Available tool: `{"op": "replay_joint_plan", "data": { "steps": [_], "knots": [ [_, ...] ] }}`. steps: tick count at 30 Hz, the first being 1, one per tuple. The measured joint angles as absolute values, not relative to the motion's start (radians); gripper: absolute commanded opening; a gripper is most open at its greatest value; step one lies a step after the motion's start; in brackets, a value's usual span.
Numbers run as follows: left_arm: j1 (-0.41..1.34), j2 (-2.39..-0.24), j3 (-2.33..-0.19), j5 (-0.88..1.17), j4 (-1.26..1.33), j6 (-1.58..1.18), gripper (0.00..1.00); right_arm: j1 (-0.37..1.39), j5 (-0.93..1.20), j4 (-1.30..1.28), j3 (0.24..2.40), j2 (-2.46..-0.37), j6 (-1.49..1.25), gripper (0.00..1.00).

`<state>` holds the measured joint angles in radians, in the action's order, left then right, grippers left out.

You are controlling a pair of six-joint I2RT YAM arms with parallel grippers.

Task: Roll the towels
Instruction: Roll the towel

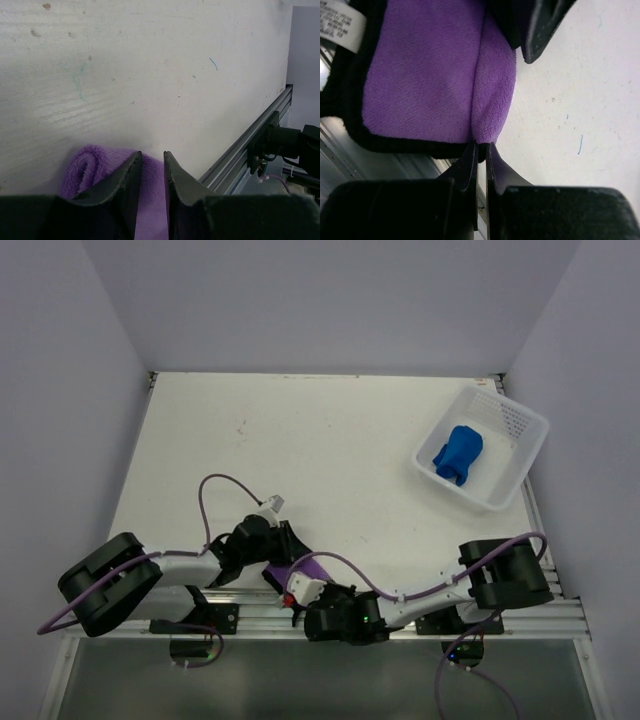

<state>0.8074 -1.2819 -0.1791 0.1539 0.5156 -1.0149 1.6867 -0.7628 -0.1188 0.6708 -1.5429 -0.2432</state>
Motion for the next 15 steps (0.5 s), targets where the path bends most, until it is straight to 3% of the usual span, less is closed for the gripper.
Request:
{"op": "replay_joint_plan", "data": {
  "steps": [15],
  "knots": [
    [0.752, -1.304, -0.234, 0.195, 0.434, -1.041, 0.28, 1.859, -1.021, -0.421, 0.943, -1.888, -0.215, 0.01]
  ]
}}
